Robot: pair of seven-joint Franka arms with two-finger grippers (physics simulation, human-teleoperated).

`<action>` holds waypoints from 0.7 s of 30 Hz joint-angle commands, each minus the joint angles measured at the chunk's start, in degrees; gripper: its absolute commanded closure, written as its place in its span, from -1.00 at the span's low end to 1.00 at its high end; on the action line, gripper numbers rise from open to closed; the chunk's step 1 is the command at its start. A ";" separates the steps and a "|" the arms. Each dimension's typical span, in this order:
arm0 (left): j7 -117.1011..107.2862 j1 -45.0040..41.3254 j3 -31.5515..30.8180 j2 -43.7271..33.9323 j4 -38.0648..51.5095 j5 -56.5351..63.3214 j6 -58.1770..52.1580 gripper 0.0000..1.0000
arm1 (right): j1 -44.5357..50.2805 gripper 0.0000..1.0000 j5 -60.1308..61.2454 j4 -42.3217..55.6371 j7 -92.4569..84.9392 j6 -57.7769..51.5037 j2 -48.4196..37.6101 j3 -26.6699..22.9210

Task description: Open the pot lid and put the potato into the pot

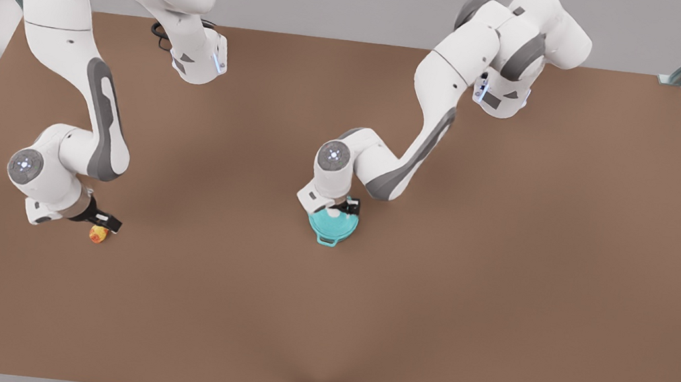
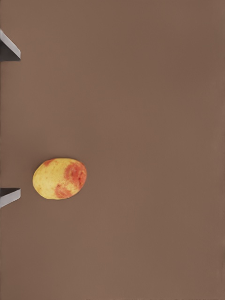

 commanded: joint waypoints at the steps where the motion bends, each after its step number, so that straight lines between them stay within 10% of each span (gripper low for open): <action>1: -14.42 -0.50 0.06 0.08 -0.72 1.22 4.57 -1.00 | 0.04 -1.00 -1.00 0.03 0.94 8.78 0.44 -0.39; 3: -14.42 -0.50 0.06 0.08 -0.81 1.22 4.57 -1.00 | 0.04 -1.00 -4.25 0.21 1.20 10.10 2.11 -1.88; 6: -14.77 -0.41 0.06 -0.19 -0.28 1.04 4.13 0.11 | 0.40 -1.00 -6.88 0.82 1.29 10.01 2.81 -2.50; 10: -14.24 0.03 0.42 -0.71 0.51 1.22 1.33 0.45 | 0.75 -1.00 -9.88 3.72 1.29 10.10 5.97 -2.50; 21: 5.79 18.93 2.17 5.35 3.67 0.34 6.59 0.44 | -0.13 -1.00 -10.32 4.08 0.59 12.21 11.51 -1.62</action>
